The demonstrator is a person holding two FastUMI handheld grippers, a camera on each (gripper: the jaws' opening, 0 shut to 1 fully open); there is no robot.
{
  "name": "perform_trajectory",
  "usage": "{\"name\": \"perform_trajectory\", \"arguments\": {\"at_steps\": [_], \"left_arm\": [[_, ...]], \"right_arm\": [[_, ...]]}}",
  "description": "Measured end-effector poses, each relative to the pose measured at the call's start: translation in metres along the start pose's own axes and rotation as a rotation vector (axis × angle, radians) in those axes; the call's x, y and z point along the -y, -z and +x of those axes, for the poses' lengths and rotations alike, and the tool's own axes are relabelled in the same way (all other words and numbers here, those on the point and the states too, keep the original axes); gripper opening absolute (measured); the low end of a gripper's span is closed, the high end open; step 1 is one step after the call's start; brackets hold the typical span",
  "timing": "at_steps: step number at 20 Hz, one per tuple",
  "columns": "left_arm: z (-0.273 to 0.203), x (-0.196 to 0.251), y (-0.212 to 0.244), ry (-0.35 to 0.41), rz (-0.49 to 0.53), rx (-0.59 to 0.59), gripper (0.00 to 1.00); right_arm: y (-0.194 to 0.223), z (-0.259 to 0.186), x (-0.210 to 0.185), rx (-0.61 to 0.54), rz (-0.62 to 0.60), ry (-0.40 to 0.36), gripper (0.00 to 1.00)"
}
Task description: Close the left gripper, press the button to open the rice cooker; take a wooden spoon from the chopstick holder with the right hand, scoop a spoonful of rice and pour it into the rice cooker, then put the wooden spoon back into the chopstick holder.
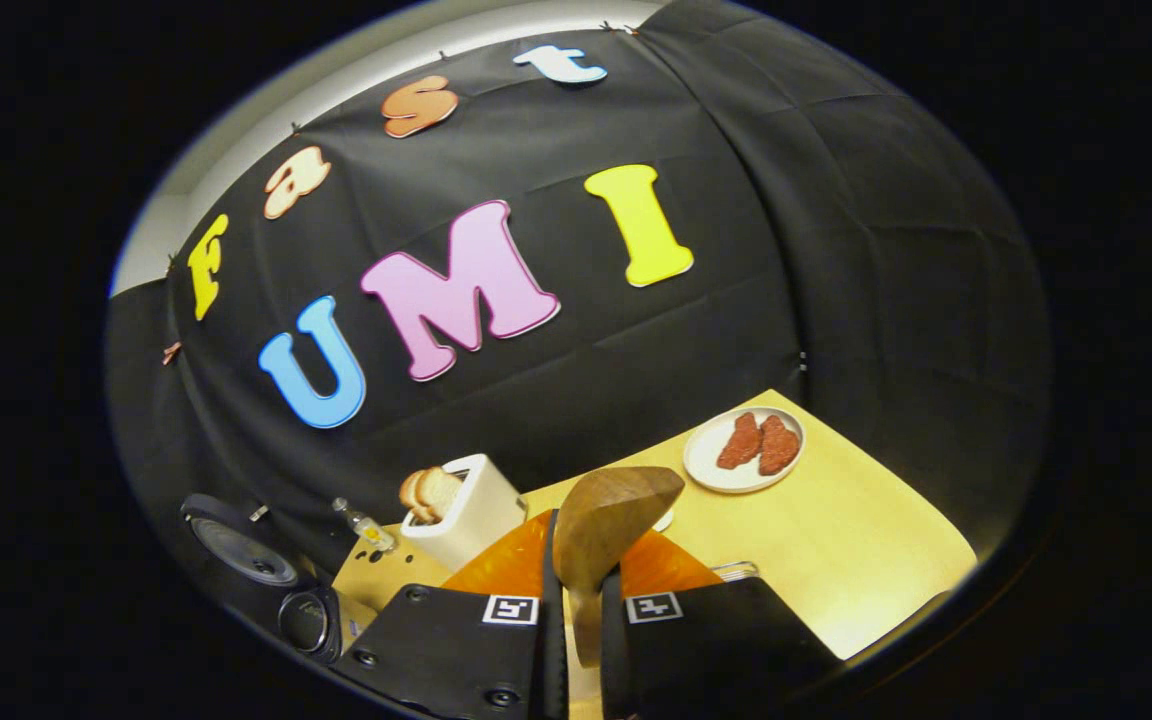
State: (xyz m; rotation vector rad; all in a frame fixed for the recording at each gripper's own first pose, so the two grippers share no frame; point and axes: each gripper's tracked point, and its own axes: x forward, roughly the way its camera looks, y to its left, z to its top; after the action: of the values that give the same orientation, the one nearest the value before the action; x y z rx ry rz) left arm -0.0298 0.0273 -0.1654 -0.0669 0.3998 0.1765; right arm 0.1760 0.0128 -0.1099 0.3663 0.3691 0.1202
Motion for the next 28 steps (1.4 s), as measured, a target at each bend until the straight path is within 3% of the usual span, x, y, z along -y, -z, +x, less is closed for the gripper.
{"name": "perform_trajectory", "arguments": {"at_steps": [1, 8, 10, 11, 12, 16, 18, 28], "left_arm": [[0.000, -0.008, 0.002, -0.004, -0.005, -0.003, 0.95], [-0.001, -0.040, 0.014, -0.032, -0.049, -0.019, 0.95], [-0.001, -0.049, 0.025, -0.046, -0.048, -0.041, 0.95], [0.001, -0.055, 0.030, -0.064, -0.052, -0.047, 0.95], [0.001, -0.061, 0.034, -0.080, -0.063, -0.047, 0.95], [0.005, -0.070, 0.064, -0.096, -0.150, -0.088, 0.95], [0.006, -0.073, 0.077, -0.097, -0.131, -0.099, 0.95], [0.010, -0.089, 0.065, -0.094, -0.119, -0.070, 0.95]], "right_arm": [[0.006, 0.000, -0.015, -0.009, -0.010, -0.030, 0.17], [0.070, 0.015, -0.066, -0.096, -0.091, -0.102, 0.17], [0.094, 0.024, -0.061, -0.124, -0.127, -0.083, 0.17], [0.107, 0.029, -0.060, -0.143, -0.144, -0.076, 0.12], [0.121, 0.034, -0.058, -0.168, -0.161, -0.077, 0.17], [0.158, 0.051, -0.049, -0.206, -0.249, -0.059, 0.17], [0.172, 0.058, -0.046, -0.214, -0.276, -0.047, 0.17], [0.206, 0.050, -0.052, -0.234, -0.236, -0.016, 0.18]]}}
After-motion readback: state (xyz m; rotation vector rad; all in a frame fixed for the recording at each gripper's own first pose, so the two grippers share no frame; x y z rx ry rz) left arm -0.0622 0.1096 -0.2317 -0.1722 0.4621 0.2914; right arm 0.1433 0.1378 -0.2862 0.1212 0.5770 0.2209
